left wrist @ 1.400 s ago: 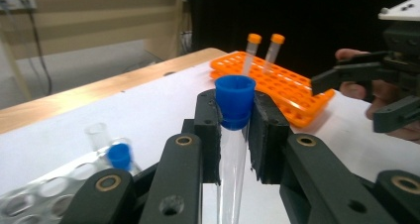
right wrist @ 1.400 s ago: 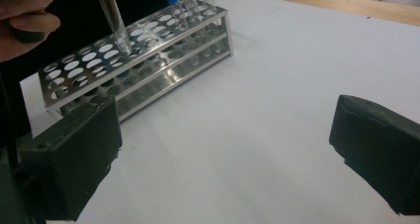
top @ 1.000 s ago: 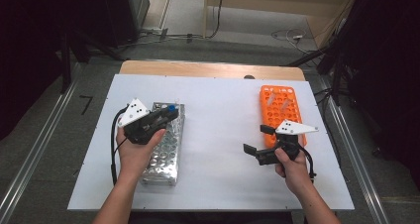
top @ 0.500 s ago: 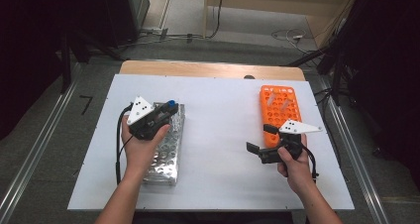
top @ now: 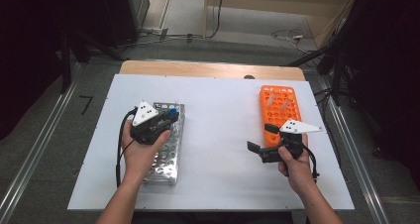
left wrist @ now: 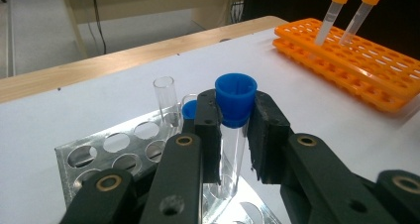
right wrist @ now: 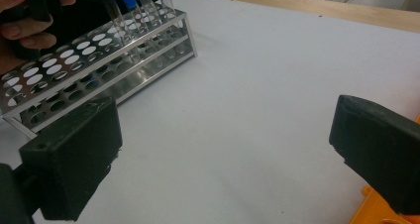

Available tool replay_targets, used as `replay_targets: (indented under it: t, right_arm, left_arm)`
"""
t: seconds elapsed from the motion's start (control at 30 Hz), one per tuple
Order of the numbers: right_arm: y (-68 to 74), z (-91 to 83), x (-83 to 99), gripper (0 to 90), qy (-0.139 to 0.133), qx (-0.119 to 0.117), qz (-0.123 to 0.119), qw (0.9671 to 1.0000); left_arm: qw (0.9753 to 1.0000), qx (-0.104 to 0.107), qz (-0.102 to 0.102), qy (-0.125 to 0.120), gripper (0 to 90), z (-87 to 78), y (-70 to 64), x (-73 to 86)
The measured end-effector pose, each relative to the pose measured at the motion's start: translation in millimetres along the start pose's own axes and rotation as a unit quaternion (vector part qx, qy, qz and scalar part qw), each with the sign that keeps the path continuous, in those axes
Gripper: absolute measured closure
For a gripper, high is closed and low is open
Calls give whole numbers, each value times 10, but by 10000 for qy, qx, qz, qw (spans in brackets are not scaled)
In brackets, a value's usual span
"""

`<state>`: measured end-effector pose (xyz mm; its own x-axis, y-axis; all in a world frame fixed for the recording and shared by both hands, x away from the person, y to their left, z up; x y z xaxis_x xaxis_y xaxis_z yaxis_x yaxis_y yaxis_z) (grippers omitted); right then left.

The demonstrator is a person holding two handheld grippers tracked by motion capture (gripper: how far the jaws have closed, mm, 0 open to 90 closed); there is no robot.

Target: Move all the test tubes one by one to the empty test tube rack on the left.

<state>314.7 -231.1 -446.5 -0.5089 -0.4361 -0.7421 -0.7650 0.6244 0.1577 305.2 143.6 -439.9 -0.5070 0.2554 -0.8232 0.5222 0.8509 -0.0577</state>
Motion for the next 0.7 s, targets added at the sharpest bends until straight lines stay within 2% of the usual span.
replay_targets:
  t: [0.17,0.27,0.43,0.6,0.7]
  right_arm:
    - [-10,-2,2,0,11,36,-3,10000]
    - [-21,-11,3,0,10,40,32,10000]
    - [-51,-28,7,0,-8,70,41,10000]
    - [-82,-44,7,0,-32,88,59,9999]
    - [-100,-59,1,0,-44,100,67,9999]
  left_arm:
    - [9998,17,-11,205,765,17,10,17]
    - [9993,109,-74,357,753,34,15,26]
    - [9987,247,-156,428,733,34,18,26]
    - [9983,332,-249,399,600,1,20,20]
    - [9981,467,-288,271,527,-42,16,13]
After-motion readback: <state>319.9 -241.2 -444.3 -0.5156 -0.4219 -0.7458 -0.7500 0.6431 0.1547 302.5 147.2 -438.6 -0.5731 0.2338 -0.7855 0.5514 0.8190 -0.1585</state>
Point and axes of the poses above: each handheld gripper's, and its own axes: z roughly forward along the jaws, x roughly out of its underside, y roughly to its left, the point moved 2 cm from there along z, roughly forward along the jaws, and after that the axes turned 14 degrees about y, right-handed, at the moved point
